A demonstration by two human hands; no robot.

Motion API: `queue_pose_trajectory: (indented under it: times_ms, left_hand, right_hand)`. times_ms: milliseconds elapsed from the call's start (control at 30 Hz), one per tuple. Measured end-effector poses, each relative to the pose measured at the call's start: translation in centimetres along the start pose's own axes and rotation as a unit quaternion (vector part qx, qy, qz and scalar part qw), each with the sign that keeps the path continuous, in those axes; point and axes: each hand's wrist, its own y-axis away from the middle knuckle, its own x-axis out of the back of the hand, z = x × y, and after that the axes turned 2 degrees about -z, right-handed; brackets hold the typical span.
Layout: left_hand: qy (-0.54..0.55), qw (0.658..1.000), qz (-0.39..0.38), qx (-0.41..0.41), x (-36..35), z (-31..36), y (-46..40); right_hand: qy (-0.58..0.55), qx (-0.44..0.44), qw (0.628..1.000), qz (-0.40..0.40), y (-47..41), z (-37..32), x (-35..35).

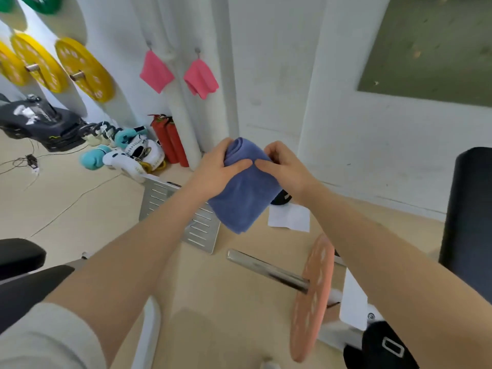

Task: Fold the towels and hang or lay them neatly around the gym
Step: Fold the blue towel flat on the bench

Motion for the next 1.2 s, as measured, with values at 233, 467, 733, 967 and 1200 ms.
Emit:
queue_pose_trajectory:
  times_ms: [233,467,733,967,1200]
  left_hand:
    - [0.122,0.987,0.047,0.092,1.4,-4.2,-4.2]
    - [0.166,0.967,0.079,0.176,4.9,-10.1,-10.2]
    - [-0.003,0.982,0.059,0.178,13.6,-19.6,-20.4]
    - [-0.135,0.991,-0.006,-0.011,23.5,-22.2,-33.8]
    - [-0.01,0.99,-0.057,-0.13,28.3,-18.2,-43.4]
  right_hand:
    - [0.043,-0.08,0.994,-0.062,-5.8,3.5,0.8]
    - [0.068,-0.148,0.98,-0.118,-14.4,3.5,-0.5]
    - [0.096,-0.063,0.99,-0.08,-28.6,1.8,-7.5]
    - [0.104,-0.023,0.994,0.017,-42.8,-3.4,-12.2]
    - [0.002,0.028,0.996,0.085,-52.1,-10.8,-11.2]
